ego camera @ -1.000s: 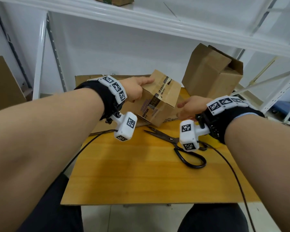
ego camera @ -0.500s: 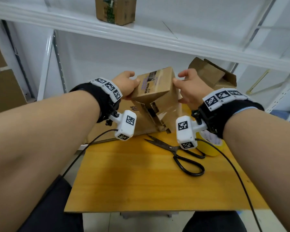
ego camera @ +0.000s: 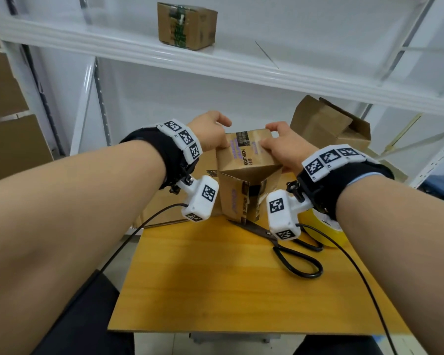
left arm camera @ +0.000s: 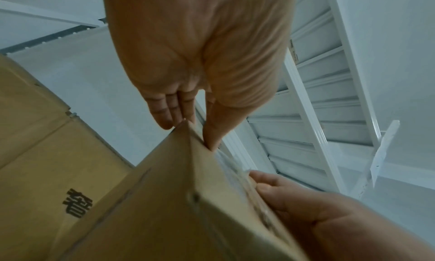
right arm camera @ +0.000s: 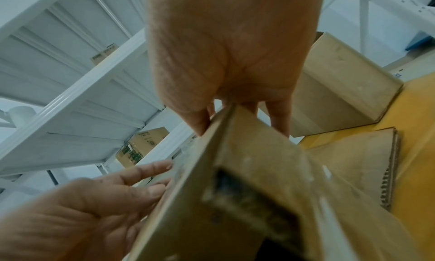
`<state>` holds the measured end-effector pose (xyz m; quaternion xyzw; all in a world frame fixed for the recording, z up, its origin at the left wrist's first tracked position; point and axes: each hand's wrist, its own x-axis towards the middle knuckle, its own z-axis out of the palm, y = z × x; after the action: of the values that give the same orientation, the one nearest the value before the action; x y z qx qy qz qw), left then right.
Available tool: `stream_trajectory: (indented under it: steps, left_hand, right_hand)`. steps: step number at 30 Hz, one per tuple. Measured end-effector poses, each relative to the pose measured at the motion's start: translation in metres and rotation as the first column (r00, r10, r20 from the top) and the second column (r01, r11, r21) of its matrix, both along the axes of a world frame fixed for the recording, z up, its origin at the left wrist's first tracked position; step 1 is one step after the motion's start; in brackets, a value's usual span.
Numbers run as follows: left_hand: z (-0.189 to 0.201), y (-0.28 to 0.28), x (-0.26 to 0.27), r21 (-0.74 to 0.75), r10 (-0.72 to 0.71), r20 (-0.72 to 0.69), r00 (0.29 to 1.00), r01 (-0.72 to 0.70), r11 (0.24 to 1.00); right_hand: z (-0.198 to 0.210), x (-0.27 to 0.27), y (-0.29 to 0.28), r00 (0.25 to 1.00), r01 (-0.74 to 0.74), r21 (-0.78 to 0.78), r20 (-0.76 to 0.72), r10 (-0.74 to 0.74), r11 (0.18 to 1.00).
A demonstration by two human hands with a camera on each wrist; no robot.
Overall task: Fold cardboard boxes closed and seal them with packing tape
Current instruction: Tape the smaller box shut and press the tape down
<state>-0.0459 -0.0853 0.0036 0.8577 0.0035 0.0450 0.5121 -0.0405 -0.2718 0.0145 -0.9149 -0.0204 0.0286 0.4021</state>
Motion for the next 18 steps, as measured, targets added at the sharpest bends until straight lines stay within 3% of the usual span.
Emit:
stream_trajectory:
  steps: [7,18]
  left_hand:
    - [0.001,-0.013,0.01,-0.061,-0.101,-0.025,0.995,0.099,0.993]
    - [-0.006,-0.025,0.014,-0.128,-0.093,0.012,0.996,0.094,0.987]
  right_hand:
    - [0.001,0.009,0.0,0.999,0.033,-0.009,-0.005,-0.033,0.999]
    - [-0.001,0.011,-0.001,0.999,0.036,-0.035,0.017,-0.035,0.999]
